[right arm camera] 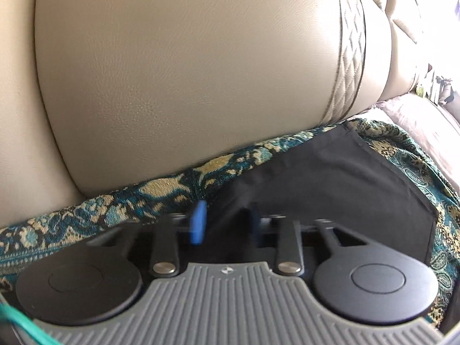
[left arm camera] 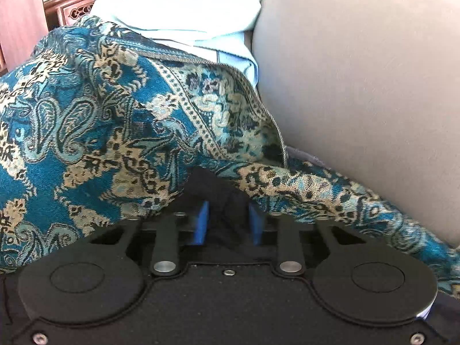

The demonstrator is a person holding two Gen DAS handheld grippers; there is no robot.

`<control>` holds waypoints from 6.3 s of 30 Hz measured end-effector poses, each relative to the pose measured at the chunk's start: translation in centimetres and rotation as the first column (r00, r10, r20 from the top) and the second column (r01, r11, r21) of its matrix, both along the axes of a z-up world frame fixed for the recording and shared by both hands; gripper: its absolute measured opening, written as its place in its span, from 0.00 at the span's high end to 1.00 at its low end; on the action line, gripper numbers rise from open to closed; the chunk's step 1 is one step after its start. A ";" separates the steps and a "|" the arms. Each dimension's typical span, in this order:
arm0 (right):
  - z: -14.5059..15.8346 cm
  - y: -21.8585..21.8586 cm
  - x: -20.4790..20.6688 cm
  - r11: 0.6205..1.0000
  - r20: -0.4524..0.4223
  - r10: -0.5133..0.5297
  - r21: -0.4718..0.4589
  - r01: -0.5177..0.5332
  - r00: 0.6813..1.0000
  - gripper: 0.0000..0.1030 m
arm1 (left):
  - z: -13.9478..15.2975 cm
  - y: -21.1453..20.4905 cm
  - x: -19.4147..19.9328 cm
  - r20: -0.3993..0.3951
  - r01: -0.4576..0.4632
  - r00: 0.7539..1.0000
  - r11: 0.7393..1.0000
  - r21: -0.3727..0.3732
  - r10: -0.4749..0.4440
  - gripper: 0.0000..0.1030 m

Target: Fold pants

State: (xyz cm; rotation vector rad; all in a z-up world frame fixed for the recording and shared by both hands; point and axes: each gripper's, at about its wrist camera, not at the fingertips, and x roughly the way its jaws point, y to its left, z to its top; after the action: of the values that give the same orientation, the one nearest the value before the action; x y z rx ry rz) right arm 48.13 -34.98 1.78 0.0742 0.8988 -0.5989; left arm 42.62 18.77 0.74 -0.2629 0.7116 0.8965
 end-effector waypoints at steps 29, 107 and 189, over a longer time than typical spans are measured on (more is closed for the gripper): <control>4.0 5.5 -6.2 0.834 0.028 0.121 0.540 -0.117 0.992 0.32 | 12.3 2.1 -16.1 0.179 0.258 0.956 0.957 -0.137 -0.232 0.95; 4.5 9.8 -45.5 0.959 0.300 0.036 0.258 -0.117 0.953 0.96 | 5.7 1.3 -34.6 -0.024 0.248 0.968 0.964 -0.094 -0.251 0.94; 5.0 -23.1 -43.0 0.924 0.280 -0.366 0.223 0.310 0.888 0.33 | 2.6 0.6 -32.8 -0.229 0.295 0.931 0.956 0.014 -0.284 0.92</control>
State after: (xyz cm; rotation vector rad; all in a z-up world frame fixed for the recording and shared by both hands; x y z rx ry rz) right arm 5.15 -58.10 6.81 0.4825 0.6228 -0.8079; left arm 9.80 19.35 3.37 -0.0100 0.9118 0.6647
